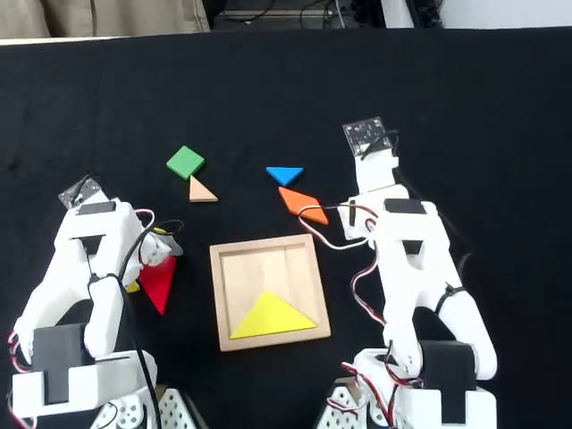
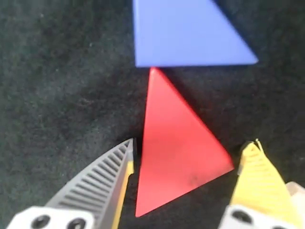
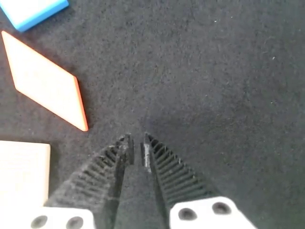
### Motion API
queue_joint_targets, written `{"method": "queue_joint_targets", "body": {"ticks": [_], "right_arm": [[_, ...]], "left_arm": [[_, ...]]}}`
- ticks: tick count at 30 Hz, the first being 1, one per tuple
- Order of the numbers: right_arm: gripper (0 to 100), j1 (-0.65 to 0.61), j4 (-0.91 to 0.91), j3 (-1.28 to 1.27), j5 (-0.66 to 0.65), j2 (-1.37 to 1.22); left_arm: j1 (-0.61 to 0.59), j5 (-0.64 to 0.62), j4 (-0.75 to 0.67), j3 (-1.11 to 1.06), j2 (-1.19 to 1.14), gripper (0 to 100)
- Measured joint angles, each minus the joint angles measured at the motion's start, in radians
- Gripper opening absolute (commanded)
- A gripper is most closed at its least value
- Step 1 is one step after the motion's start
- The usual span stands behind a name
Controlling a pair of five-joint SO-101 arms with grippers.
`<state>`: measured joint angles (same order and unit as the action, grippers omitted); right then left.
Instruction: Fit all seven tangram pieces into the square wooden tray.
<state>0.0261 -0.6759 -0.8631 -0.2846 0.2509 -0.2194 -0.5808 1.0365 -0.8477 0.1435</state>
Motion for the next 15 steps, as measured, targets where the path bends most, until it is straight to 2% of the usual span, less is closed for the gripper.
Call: {"method": "queue_joint_targets", "body": {"ticks": [15], "right_arm": [[5.1,0.000,0.000,0.000,0.000,0.000]], "left_arm": [[0.002,0.006,-0.011,0.000,0.000,34]]}}
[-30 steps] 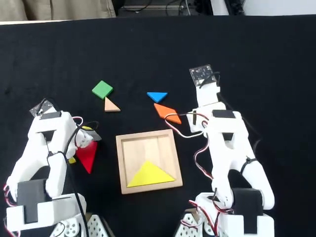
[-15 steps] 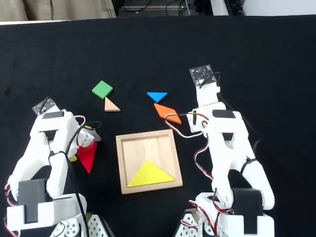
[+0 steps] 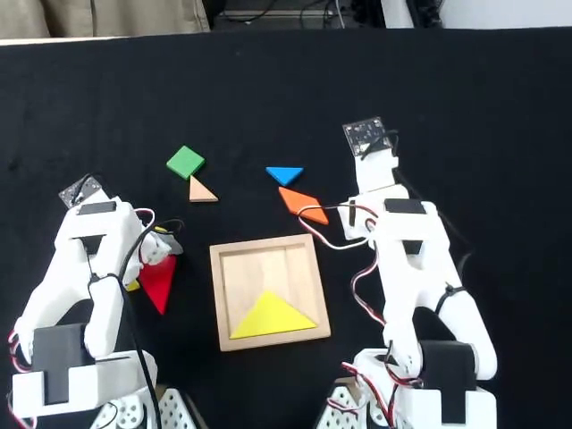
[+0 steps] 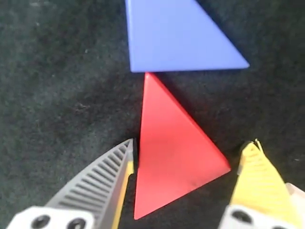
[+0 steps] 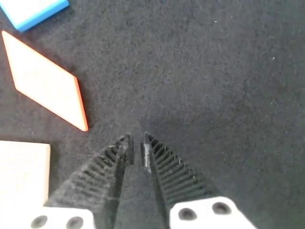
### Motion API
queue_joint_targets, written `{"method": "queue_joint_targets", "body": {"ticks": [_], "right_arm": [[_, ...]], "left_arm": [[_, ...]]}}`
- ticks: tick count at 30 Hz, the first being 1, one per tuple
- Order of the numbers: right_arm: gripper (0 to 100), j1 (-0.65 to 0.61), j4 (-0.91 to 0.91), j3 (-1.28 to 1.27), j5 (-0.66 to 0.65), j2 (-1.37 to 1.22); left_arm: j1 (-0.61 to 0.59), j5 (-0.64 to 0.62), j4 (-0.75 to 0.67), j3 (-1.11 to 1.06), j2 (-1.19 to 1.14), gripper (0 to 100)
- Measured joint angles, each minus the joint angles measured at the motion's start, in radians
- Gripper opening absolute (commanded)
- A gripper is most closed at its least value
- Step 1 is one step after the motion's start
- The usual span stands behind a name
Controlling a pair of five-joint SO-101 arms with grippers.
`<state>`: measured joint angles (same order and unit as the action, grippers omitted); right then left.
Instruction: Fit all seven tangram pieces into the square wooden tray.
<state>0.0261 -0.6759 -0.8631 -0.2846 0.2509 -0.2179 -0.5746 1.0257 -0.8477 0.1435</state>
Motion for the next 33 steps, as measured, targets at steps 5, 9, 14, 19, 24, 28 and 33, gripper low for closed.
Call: {"method": "queue_joint_targets", "body": {"ticks": [5,9,14,19,24,28,33], "right_arm": [[5.1,0.000,0.000,0.000,0.000,0.000],[5.1,0.000,0.000,0.000,0.000,0.000],[5.1,0.000,0.000,0.000,0.000,0.000],[5.1,0.000,0.000,0.000,0.000,0.000],[5.1,0.000,0.000,0.000,0.000,0.000],[5.1,0.000,0.000,0.000,0.000,0.000],[5.1,0.000,0.000,0.000,0.000,0.000]], "left_arm": [[0.000,0.023,0.008,0.000,0.000,34],[0.000,0.052,0.009,0.000,0.000,34],[0.000,0.052,0.009,0.000,0.000,34],[0.000,0.052,0.009,0.000,0.000,30],[0.002,0.054,0.002,0.000,0.000,24],[0.005,0.055,-0.018,-0.008,0.000,23],[0.005,0.063,-0.020,-0.008,0.000,23]]}}
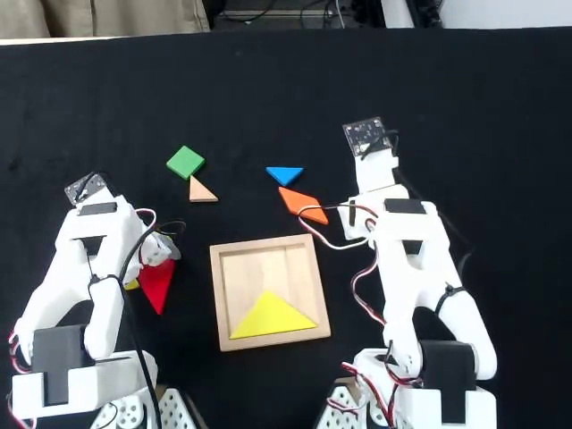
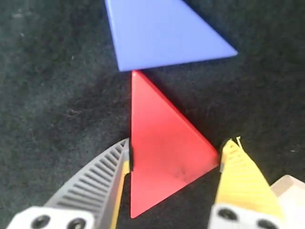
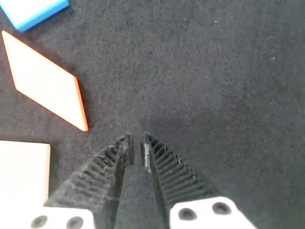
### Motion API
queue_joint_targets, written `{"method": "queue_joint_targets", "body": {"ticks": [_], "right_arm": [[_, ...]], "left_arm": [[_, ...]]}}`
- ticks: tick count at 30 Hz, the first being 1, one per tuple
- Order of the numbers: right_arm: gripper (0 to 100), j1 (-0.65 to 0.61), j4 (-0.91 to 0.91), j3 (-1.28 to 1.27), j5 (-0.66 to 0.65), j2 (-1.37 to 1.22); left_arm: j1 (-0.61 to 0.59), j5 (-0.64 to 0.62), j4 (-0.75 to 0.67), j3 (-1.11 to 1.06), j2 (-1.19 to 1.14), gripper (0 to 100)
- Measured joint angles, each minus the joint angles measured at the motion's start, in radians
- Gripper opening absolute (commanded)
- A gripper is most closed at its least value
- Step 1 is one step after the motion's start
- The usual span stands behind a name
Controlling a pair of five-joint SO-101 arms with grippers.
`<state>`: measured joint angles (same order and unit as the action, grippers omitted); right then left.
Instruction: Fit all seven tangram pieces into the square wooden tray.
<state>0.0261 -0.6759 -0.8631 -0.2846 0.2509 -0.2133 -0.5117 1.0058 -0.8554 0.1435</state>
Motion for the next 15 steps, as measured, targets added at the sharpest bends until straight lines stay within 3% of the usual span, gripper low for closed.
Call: {"method": "queue_joint_targets", "body": {"ticks": [6,15], "right_arm": [[5.1,0.000,0.000,0.000,0.000,0.000],[5.1,0.000,0.000,0.000,0.000,0.000]], "left_arm": [[0.054,0.000,-0.002,0.000,0.000,23],[0.149,0.123,-0.008,0.002,0.014,23]]}}
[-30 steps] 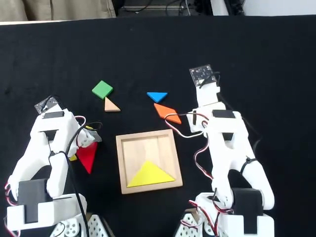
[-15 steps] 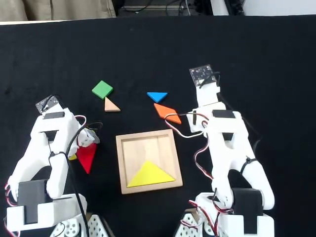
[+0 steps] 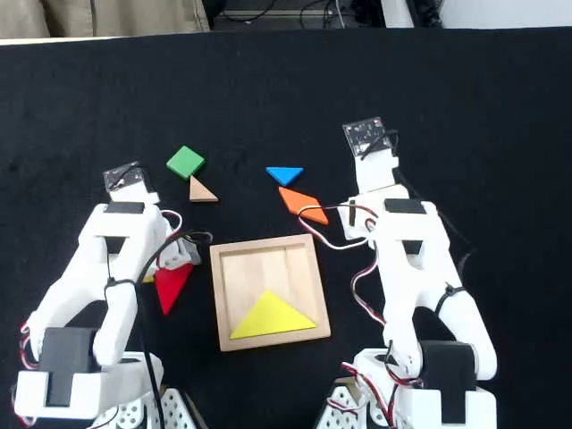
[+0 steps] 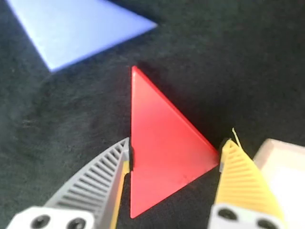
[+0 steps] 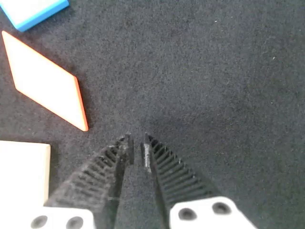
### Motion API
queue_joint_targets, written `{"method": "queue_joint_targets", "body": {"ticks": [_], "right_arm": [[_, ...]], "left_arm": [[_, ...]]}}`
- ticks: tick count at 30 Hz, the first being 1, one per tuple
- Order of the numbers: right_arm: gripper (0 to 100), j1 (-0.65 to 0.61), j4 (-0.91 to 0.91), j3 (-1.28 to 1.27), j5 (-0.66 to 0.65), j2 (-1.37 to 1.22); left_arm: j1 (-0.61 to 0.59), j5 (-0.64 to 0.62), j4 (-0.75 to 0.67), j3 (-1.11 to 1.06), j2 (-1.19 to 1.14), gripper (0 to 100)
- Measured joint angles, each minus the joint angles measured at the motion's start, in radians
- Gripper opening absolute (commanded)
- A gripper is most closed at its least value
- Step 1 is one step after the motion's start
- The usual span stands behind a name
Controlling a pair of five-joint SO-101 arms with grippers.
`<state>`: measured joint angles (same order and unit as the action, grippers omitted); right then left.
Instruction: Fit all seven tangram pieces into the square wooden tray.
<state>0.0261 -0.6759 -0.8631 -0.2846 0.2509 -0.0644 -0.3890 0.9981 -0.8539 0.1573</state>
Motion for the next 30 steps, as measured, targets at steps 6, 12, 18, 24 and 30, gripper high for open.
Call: {"method": "queue_joint_targets", "body": {"ticks": [6,12,18,24,30], "right_arm": [[5.1,0.000,0.000,0.000,0.000,0.000],[5.1,0.000,0.000,0.000,0.000,0.000],[5.1,0.000,0.000,0.000,0.000,0.000],[5.1,0.018,0.000,0.000,0.000,0.000],[5.1,0.021,0.000,0.000,0.000,0.000]], "left_arm": [[0.037,0.080,0.086,0.009,0.181,23],[0.181,0.068,0.247,0.038,0.446,23],[0.397,-0.064,0.229,0.038,0.450,23],[0.440,-0.158,0.152,0.061,0.256,23],[0.466,-0.196,0.130,0.104,0.058,23]]}}
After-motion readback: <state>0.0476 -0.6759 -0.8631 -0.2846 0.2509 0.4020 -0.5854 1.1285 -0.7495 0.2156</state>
